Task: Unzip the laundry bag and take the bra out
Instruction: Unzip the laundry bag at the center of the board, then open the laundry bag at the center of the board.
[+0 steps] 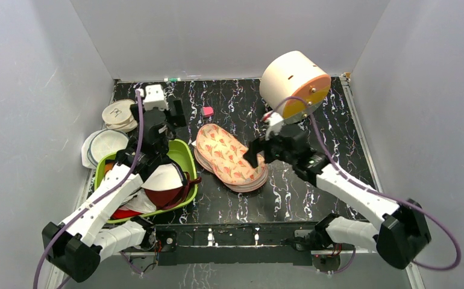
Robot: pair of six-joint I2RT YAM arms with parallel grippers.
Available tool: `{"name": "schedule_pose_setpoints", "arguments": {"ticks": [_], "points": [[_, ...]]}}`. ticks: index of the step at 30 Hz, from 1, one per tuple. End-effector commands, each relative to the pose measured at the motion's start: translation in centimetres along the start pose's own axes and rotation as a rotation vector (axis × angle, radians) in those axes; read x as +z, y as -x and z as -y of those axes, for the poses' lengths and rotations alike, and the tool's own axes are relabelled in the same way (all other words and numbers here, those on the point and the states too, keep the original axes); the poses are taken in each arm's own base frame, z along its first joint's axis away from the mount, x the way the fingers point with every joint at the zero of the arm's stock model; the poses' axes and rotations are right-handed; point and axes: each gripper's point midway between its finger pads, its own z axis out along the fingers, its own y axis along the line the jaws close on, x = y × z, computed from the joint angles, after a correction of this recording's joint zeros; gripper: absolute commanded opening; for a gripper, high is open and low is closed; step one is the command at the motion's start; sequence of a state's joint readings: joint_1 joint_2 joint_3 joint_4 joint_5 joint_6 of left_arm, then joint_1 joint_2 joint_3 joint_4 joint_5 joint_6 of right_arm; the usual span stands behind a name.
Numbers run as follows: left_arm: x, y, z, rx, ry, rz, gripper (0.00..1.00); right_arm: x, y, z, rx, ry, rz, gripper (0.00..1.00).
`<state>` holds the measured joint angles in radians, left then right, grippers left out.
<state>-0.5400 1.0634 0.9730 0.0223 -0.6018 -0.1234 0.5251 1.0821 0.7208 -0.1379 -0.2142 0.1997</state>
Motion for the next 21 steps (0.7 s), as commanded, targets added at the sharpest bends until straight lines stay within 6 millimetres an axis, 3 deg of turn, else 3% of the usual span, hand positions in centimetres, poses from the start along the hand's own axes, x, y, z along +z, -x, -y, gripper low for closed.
{"name": "schedule_pose_setpoints", "arguments": {"ticks": [1, 4, 11, 14, 21], "points": [[-0.4, 0.8, -4.9, -0.071, 0.199, 0.098, 0.98, 2.1, 0.8, -3.3, -0.241, -0.096, -0.026, 0.94], [-0.6, 0.9, -6.3, -0.061, 0.26, 0.11, 0.98, 3.9, -0.3, -6.9, -0.374, -0.102, -0.069, 0.89], [-0.9, 1.0, -7.8, -0.062, 0.317, 0.122, 0.98, 7.6, -3.2, -12.1, -0.609, -0.123, -0.188, 0.69], [-1.0, 1.2, -7.9, -0.076, 0.311, 0.119, 0.98, 9.0, -5.2, -12.6, -0.672, -0.153, -0.239, 0.65], [-0.7, 0.8, -7.3, -0.081, 0.281, 0.106, 0.98, 10.7, -6.3, -11.6, -0.712, -0.285, -0.256, 0.69]]}}
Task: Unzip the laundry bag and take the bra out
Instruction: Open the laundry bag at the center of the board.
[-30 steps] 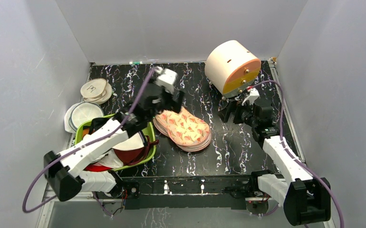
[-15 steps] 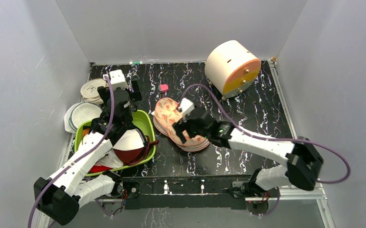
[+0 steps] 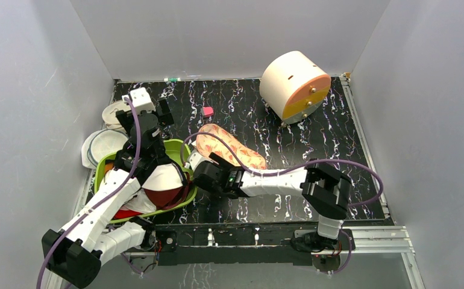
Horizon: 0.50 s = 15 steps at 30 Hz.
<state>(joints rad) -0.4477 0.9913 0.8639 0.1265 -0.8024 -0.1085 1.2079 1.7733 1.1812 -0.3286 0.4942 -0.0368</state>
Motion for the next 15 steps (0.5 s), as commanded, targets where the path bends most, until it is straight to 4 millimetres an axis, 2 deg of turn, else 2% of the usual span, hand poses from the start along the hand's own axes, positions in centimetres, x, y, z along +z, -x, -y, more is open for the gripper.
{"name": "schedule_pose_setpoints", "arguments": {"ticks": [1, 4, 8, 12, 15], "points": [[-0.2, 1.0, -0.2, -0.045, -0.003, 0.026, 0.98, 0.3, 1.5, 2.1, 0.012, -0.123, 0.023, 0.69], [-0.2, 1.0, -0.1, -0.045, -0.005, 0.025, 0.98, 1.3, 0.8, 2.0, 0.006, -0.151, 0.005, 0.62], [-0.3, 0.9, 0.0, -0.048, -0.015, 0.023, 0.98, 2.0, 0.6, 2.0, 0.022, -0.178, -0.002, 0.38], [-0.3, 0.9, 0.0, -0.049, -0.016, 0.022, 0.98, 1.8, 1.3, 1.9, 0.045, -0.163, 0.016, 0.37], [-0.3, 0.8, 0.2, -0.049, -0.026, 0.018, 0.98, 1.4, 1.6, 2.1, 0.066, -0.157, 0.036, 0.27]]}}
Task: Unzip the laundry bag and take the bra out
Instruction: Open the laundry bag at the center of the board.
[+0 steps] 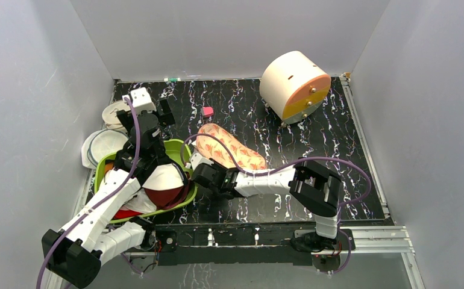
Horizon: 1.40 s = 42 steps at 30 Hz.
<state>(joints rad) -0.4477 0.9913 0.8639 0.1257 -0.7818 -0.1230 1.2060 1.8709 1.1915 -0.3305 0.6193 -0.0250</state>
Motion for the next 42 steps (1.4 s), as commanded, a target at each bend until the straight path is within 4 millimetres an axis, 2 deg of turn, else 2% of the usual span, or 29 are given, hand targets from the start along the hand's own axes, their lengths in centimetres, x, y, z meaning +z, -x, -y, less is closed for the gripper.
{"name": "schedule_pose_setpoints", "arguments": {"ticks": [1, 6, 13, 16, 17, 19, 22, 24, 26, 28, 30, 33, 36, 39, 42], "points": [[-0.3, 0.8, -0.1, -0.035, -0.009, 0.02, 0.98, -1.1, 4.0, 1.6, 0.116, -0.031, 0.113, 0.23], [-0.2, 0.6, 0.0, -0.034, -0.013, 0.014, 0.98, -2.3, 4.9, 2.3, 0.159, -0.01, 0.141, 0.18], [-0.1, 0.4, 0.3, -0.032, -0.023, 0.006, 0.98, -4.2, 6.0, 4.6, 0.225, 0.004, 0.194, 0.12], [-0.1, 0.3, 0.4, -0.033, -0.025, 0.005, 0.98, -4.4, 6.0, 5.4, 0.246, 0.014, 0.204, 0.01], [-0.1, 0.4, 0.4, -0.035, -0.026, 0.006, 0.98, -4.4, 5.9, 5.9, 0.258, 0.002, 0.203, 0.0], [-0.1, 0.4, 0.4, -0.035, -0.027, 0.006, 0.98, -4.4, 5.5, 7.5, 0.286, -0.031, 0.194, 0.0], [-0.1, 0.4, 0.4, -0.037, -0.029, 0.004, 0.98, -3.8, 4.5, 11.2, 0.367, -0.098, 0.176, 0.0], [-0.1, 0.3, 0.5, -0.035, -0.032, 0.003, 0.98, -3.1, 3.3, 14.4, 0.449, -0.151, 0.161, 0.0], [-0.1, 0.3, 0.5, -0.036, -0.035, 0.002, 0.98, -1.7, 0.8, 17.5, 0.532, -0.197, 0.119, 0.01], [-0.1, 0.3, 0.5, -0.037, -0.035, 0.002, 0.98, -0.3, -2.1, 20.3, 0.608, -0.254, 0.064, 0.11], [-0.1, 0.2, 0.5, -0.036, -0.035, 0.001, 0.98, 0.6, -4.8, 22.2, 0.648, -0.315, -0.002, 0.18], [-0.1, 0.0, 0.6, -0.034, -0.036, -0.003, 0.98, 0.5, -7.1, 24.0, 0.664, -0.415, -0.081, 0.23], [0.0, -0.2, 1.0, -0.035, -0.055, -0.01, 0.98, 0.0, -6.7, 24.2, 0.66, -0.398, -0.067, 0.33], [0.0, -0.5, 1.5, -0.034, -0.076, -0.019, 0.98, -1.0, -5.4, 24.2, 0.685, -0.355, -0.01, 0.5], [0.1, -0.9, 1.9, -0.032, -0.089, -0.028, 0.98, -2.4, -4.4, 24.5, 0.706, -0.32, 0.054, 0.62]]}}
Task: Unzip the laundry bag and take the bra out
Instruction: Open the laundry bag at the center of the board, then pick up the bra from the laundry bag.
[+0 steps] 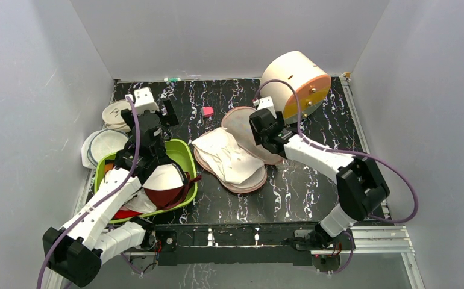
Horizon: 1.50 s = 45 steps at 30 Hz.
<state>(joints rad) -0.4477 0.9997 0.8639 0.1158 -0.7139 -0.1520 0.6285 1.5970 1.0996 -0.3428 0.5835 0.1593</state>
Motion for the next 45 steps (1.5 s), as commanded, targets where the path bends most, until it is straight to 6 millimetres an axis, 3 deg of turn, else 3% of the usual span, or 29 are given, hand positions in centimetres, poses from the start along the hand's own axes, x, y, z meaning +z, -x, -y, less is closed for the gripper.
{"name": "schedule_pose_setpoints", "arguments": {"ticks": [1, 7, 12, 17, 20, 23, 28, 32, 38, 45], "points": [[0.2, -0.4, 0.7, -0.016, -0.03, -0.009, 0.98, -3.4, 3.8, 0.5, 0.093, 0.078, 0.135, 0.66], [0.4, -1.5, 2.3, -0.009, -0.087, -0.045, 0.98, -6.3, 5.1, 2.1, 0.138, 0.101, 0.24, 0.83], [0.7, -3.3, 4.6, 0.024, -0.166, -0.107, 0.98, -7.6, 4.5, 3.4, 0.176, 0.09, 0.283, 0.86], [1.0, -7.3, 9.7, 0.077, -0.374, -0.263, 0.98, -8.9, 3.5, 3.4, 0.21, 0.156, 0.325, 0.88], [0.0, -10.0, 13.5, 0.106, -0.533, -0.384, 0.98, -9.5, 2.8, 3.9, 0.229, 0.157, 0.344, 0.89], [-2.4, -10.8, 17.0, 0.173, -0.674, -0.399, 0.98, -10.2, 2.4, 4.6, 0.249, 0.152, 0.363, 0.89], [-8.7, -13.9, 21.8, 0.321, -0.835, -0.438, 0.98, -11.9, 2.7, 6.4, 0.318, 0.126, 0.421, 0.89], [-12.1, -17.3, 23.1, 0.439, -0.921, -0.511, 0.98, -14.6, 3.2, 9.7, 0.422, 0.063, 0.533, 0.89], [-14.8, -20.1, 24.0, 0.673, -0.934, -0.532, 0.98, -18.7, 3.6, 12.6, 0.538, 0.084, 0.7, 0.89], [-15.5, -22.3, 24.8, 0.837, -0.857, -0.469, 0.81, -19.5, 3.4, 13.3, 0.567, 0.087, 0.731, 0.9]]}}
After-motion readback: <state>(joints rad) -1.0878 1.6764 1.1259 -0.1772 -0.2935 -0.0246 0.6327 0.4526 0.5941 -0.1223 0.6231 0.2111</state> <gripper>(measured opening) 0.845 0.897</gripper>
